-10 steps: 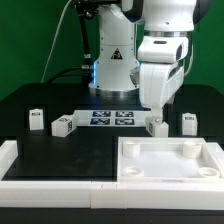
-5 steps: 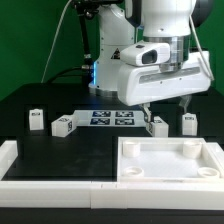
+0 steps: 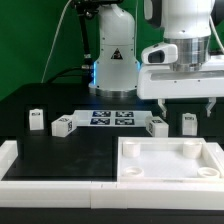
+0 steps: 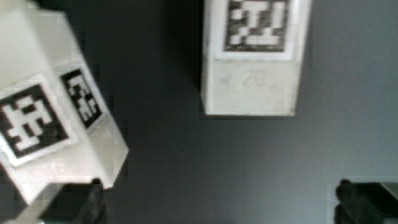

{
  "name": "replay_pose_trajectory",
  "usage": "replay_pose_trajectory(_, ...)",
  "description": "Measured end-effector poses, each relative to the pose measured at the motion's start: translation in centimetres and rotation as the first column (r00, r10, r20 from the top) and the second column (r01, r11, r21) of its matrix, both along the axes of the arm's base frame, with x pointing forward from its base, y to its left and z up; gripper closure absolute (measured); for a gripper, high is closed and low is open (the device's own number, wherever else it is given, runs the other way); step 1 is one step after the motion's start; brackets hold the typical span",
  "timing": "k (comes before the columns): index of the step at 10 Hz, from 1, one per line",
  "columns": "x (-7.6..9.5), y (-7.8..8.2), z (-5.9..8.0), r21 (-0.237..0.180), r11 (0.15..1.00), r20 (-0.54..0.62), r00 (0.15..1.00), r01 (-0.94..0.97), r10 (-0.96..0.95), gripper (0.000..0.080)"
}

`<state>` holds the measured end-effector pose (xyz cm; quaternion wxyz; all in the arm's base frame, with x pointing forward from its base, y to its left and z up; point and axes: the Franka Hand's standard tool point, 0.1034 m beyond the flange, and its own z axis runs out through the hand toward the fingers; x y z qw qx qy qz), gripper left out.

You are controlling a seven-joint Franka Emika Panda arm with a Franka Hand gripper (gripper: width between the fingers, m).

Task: Assemble one leg

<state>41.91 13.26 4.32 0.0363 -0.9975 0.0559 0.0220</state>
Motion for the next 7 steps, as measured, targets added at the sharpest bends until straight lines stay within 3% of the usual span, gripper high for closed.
replay_pose_trajectory(3, 0.0, 0.0, 0.0, -0.002, 1.0, -0.024, 1.0, -0.012, 0.012, 0.0151)
replay_pose_trajectory(6, -2.0, 0.2, 0.3, -0.011, 0.999, -0.324, 0.945, -0.05, 0.044, 0.0151)
replay_pose_trajectory(7, -1.7, 0.7, 0.3, -0.006, 0.998, -0.374, 0.926, -0.056, 0.05, 0.0151)
